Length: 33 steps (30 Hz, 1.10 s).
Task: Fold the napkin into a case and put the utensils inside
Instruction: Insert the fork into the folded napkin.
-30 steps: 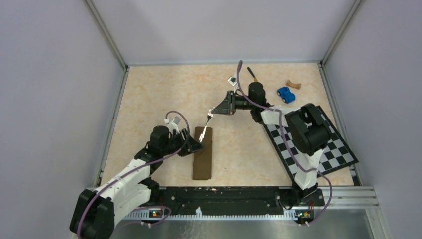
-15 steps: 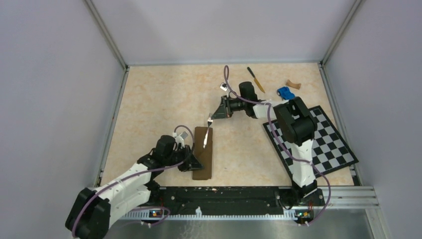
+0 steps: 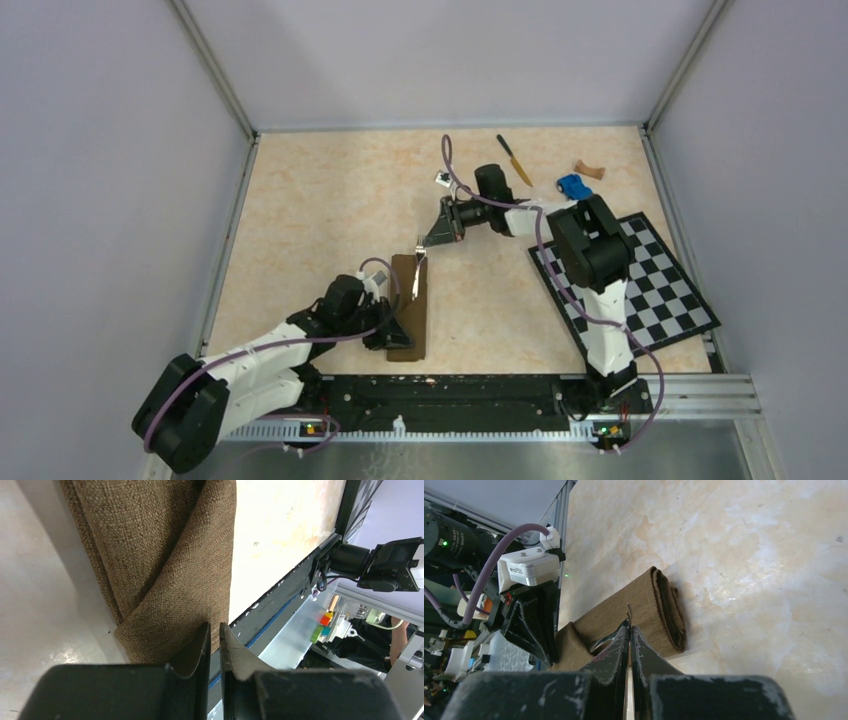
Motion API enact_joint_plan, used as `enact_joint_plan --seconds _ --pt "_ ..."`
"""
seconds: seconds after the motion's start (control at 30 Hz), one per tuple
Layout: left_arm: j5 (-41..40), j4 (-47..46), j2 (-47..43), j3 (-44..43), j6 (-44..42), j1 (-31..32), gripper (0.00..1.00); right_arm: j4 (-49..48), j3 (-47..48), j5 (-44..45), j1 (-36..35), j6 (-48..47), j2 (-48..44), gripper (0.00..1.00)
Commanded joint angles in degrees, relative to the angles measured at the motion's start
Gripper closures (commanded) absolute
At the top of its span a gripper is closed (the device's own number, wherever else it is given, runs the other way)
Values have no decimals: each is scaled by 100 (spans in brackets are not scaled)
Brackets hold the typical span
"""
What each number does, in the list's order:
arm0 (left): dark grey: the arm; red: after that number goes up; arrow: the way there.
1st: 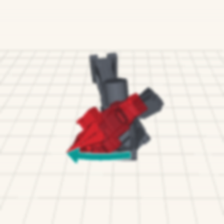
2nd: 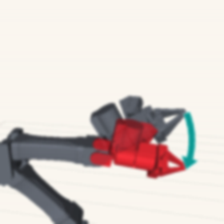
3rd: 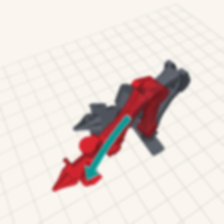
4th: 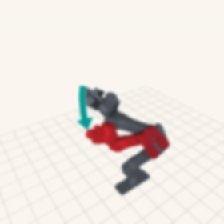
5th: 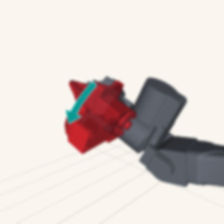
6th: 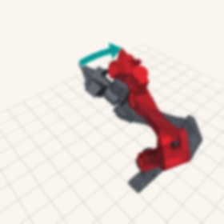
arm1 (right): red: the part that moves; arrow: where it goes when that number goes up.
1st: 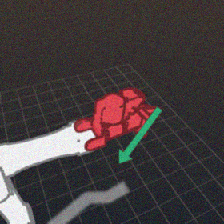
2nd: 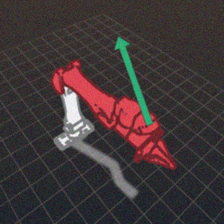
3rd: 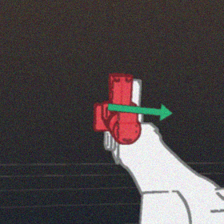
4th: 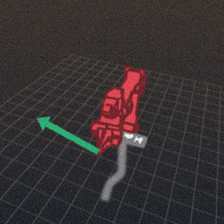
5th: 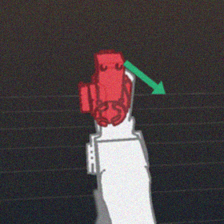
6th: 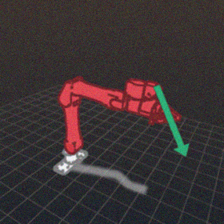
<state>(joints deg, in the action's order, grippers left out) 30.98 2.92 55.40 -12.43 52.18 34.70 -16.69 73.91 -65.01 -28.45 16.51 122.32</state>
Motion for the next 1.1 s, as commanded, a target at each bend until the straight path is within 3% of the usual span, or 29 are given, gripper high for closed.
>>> enact_joint_plan --seconds 0.0,0.33,0.4,0.47,0.53,0.7,0.83,1.07 --pt "-156 -458 6 134 47 28 85 -390 -123 -364 -223 11 -19 100" --pt "-104 -540 -153 162 43 33 83 -1295 -666 -389 -449 737 -59 100" --pt "-15 -551 -226 115 -42 37 75 -1298 -708 -356 -459 748 -38 100" --pt "114 -404 -287 -16 -144 29 58 -1339 -738 -366 -460 779 -1 100" --pt "241 -70 -404 -143 -138 66 55 -1341 -723 -384 -454 778 52 100" --pt "160 466 -931 -156 334 427 63 -1298 -558 -465 -454 766 251 100" --pt "362 175 -776 174 583 498 68 -1163 -434 -582 -460 728 343 100" --pt "157 -332 -291 231 573 503 70 -875 -489 -704 -483 485 286 100"
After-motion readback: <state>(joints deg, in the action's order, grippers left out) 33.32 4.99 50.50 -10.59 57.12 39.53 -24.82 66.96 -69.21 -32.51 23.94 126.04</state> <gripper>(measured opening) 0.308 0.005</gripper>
